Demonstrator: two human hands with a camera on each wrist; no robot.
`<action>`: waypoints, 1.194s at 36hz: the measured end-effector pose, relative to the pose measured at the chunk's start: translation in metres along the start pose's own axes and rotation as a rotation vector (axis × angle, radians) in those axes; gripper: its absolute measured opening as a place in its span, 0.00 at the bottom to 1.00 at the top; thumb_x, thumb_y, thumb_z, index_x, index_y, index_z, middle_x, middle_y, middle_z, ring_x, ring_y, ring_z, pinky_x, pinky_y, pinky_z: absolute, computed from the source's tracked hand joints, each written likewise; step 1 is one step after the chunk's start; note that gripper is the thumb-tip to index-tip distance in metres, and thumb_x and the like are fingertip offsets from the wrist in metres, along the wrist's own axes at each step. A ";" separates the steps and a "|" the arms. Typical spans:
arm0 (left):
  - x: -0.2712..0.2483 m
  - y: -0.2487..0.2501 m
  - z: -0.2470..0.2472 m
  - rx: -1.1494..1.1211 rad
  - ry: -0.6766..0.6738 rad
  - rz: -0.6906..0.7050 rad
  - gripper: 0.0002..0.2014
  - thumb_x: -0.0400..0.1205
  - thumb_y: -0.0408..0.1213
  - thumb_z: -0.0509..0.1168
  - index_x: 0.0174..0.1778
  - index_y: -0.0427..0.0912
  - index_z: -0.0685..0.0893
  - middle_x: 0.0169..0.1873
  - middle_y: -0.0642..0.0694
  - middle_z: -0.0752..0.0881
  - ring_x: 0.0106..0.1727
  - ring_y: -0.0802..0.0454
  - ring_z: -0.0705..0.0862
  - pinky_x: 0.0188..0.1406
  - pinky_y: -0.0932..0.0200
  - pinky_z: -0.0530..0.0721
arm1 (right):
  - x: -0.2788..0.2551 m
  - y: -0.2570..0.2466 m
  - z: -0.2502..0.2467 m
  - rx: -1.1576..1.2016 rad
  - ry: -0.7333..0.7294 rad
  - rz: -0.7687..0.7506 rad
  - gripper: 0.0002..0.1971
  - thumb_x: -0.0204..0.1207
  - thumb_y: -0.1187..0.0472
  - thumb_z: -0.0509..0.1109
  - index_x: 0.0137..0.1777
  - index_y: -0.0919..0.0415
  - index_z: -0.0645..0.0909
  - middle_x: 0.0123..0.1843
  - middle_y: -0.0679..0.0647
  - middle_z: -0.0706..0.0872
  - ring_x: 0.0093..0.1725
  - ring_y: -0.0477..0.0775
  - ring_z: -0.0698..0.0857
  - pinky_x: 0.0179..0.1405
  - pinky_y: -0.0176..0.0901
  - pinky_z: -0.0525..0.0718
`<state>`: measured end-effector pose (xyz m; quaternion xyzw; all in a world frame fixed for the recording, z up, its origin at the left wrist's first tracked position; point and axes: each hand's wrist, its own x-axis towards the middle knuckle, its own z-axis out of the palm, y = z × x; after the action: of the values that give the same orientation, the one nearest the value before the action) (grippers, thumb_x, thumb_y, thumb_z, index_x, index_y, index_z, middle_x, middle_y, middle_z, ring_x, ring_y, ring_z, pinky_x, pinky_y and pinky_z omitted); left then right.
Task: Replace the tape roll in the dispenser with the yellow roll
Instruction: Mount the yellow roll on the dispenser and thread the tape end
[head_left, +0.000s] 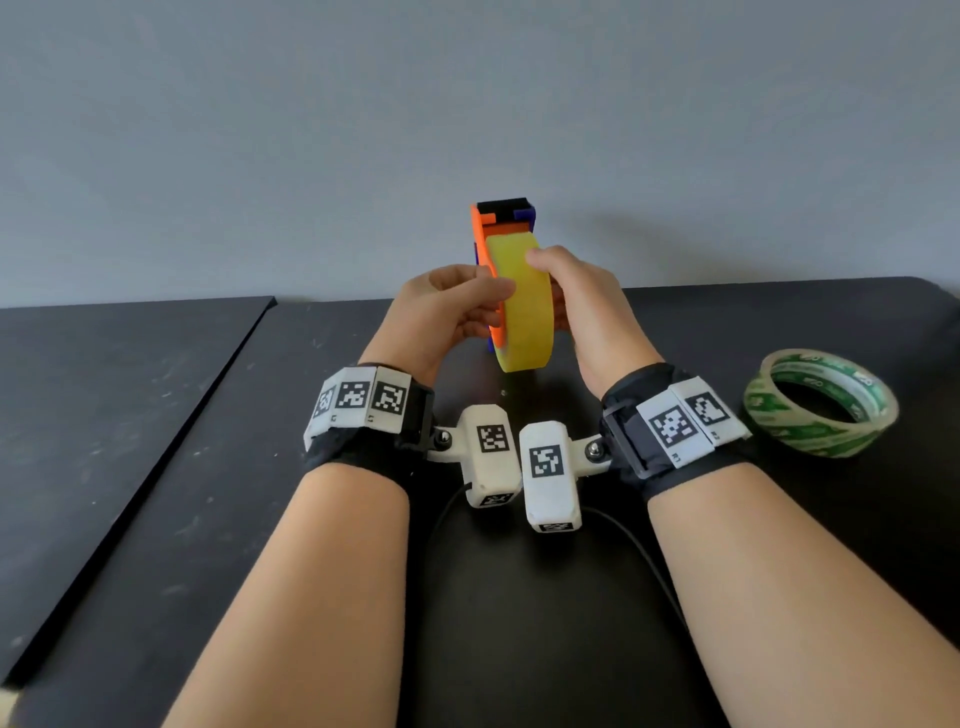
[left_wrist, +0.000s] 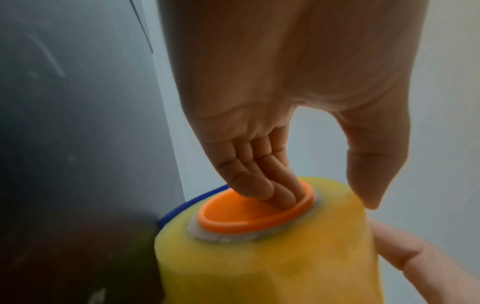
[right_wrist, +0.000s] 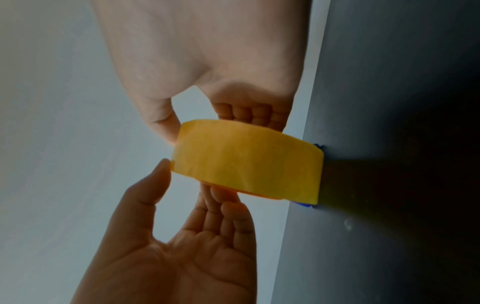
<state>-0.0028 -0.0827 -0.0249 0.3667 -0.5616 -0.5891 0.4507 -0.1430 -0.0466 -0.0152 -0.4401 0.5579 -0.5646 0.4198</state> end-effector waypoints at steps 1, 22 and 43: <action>0.000 -0.002 0.000 -0.018 -0.006 0.005 0.02 0.78 0.30 0.71 0.44 0.37 0.85 0.34 0.43 0.85 0.33 0.53 0.83 0.31 0.68 0.83 | 0.000 0.000 0.001 0.015 -0.003 0.001 0.24 0.75 0.48 0.68 0.54 0.72 0.82 0.45 0.62 0.85 0.44 0.60 0.85 0.47 0.51 0.81; -0.006 -0.003 0.011 0.040 0.129 0.071 0.04 0.76 0.34 0.73 0.41 0.37 0.87 0.31 0.43 0.86 0.31 0.50 0.84 0.34 0.62 0.86 | -0.006 0.004 -0.004 -0.021 -0.094 -0.018 0.26 0.46 0.45 0.65 0.46 0.54 0.72 0.45 0.57 0.72 0.45 0.60 0.72 0.48 0.57 0.70; -0.008 -0.001 0.012 0.107 0.009 0.071 0.10 0.76 0.26 0.72 0.52 0.30 0.82 0.41 0.35 0.86 0.37 0.46 0.83 0.40 0.59 0.88 | -0.004 0.008 -0.007 0.003 -0.070 -0.014 0.17 0.60 0.51 0.63 0.47 0.58 0.74 0.45 0.60 0.75 0.45 0.60 0.77 0.49 0.55 0.76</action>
<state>-0.0119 -0.0713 -0.0250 0.3726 -0.6031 -0.5402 0.4535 -0.1487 -0.0414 -0.0235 -0.4628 0.5390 -0.5526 0.4358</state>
